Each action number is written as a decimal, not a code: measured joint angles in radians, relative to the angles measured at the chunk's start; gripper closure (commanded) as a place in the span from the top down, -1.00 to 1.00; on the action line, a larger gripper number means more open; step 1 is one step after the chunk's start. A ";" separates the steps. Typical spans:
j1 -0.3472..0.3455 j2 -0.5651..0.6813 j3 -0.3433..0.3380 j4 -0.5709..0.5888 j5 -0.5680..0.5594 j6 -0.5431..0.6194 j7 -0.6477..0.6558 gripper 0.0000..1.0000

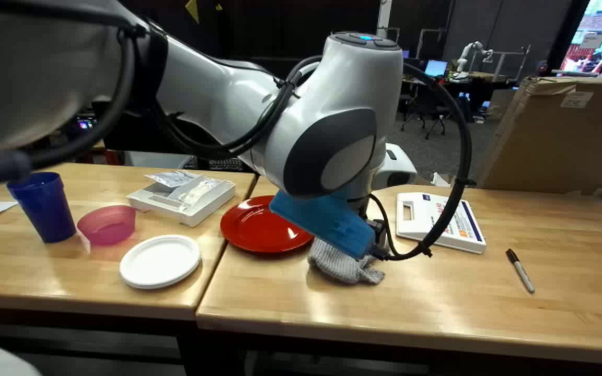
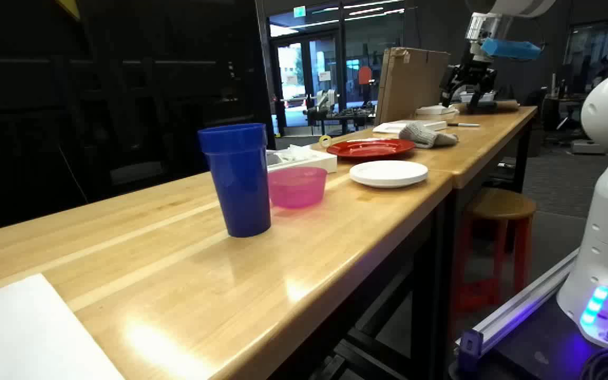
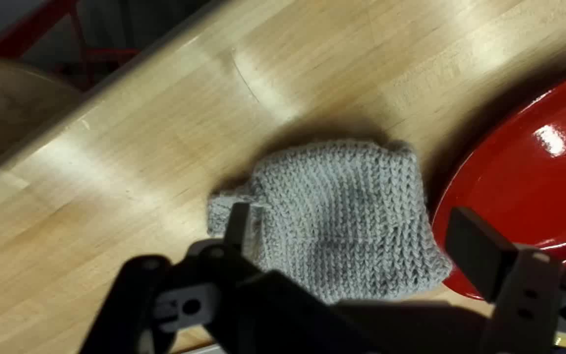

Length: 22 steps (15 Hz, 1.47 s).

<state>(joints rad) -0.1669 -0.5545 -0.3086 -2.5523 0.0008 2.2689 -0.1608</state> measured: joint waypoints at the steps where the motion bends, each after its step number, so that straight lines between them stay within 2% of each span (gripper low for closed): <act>1: 0.000 0.000 0.000 0.000 0.000 0.000 0.000 1.00; 10: -0.001 0.001 0.005 0.000 0.003 -0.001 0.000 1.00; 22: 0.031 0.000 0.118 -0.003 0.002 -0.005 -0.001 1.00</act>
<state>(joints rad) -0.1360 -0.5540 -0.1901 -2.5550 0.0029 2.2644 -0.1619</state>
